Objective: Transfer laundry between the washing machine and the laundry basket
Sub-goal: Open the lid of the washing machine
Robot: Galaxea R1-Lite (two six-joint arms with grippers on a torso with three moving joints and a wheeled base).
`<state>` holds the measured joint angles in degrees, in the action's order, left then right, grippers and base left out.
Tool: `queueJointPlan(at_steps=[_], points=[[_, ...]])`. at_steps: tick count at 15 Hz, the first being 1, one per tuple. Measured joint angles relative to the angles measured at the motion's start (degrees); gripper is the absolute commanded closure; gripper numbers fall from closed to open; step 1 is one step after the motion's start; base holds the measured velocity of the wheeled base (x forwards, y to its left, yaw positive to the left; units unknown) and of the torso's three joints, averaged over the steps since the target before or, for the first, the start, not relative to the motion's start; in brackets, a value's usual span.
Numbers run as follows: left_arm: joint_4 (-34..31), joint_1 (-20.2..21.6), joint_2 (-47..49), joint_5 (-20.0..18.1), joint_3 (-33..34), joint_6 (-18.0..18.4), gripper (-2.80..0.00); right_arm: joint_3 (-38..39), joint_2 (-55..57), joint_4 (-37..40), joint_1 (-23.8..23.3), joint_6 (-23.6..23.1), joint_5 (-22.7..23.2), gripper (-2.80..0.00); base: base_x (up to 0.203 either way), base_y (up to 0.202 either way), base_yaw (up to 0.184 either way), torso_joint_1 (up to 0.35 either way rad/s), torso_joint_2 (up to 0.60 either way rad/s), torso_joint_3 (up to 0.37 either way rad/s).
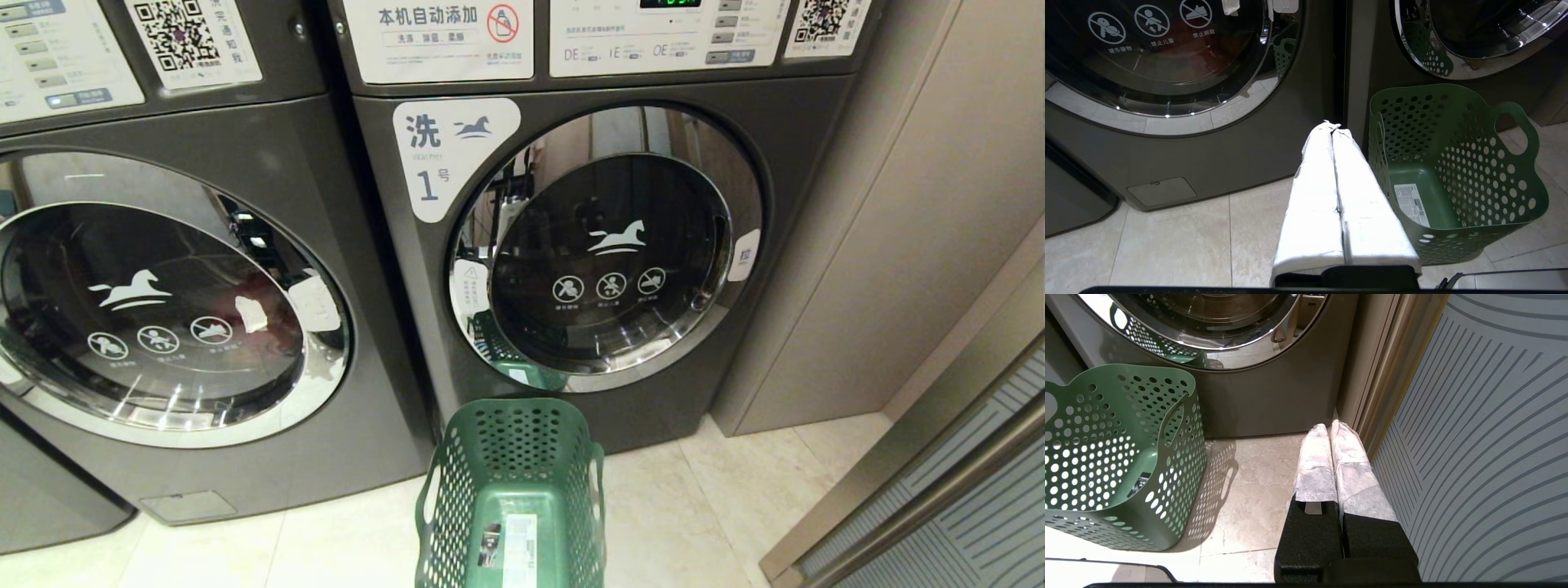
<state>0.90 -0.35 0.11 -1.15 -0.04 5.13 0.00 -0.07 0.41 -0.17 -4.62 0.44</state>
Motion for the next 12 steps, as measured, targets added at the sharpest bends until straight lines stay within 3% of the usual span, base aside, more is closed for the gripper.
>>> queueJointPlan(at_steps=[2,5,9,12], points=[[-0.9,0.0,0.2,0.7,-3.2,0.0,0.0,0.0,0.0,0.0,0.0,0.0,0.0,0.0,0.0,0.0,0.0,0.0,0.0,0.0],[-5.7,0.0,5.1,2.2,-16.0,-0.3,0.0,0.0,0.0,0.0,0.0,0.2,0.0,0.0,0.0,0.0,0.0,0.0,0.0,0.0],[-9.1,-0.1,22.9,3.2,-30.7,-2.1,0.0,0.0,0.0,-0.1,0.0,0.2,0.0,0.0,0.0,0.0,0.0,0.0,0.0,0.0],[-9.7,-0.1,37.0,3.7,-34.4,-3.6,0.0,0.0,0.0,-0.1,0.0,0.2,0.0,0.0,0.0,0.0,0.0,0.0,0.0,0.0]])
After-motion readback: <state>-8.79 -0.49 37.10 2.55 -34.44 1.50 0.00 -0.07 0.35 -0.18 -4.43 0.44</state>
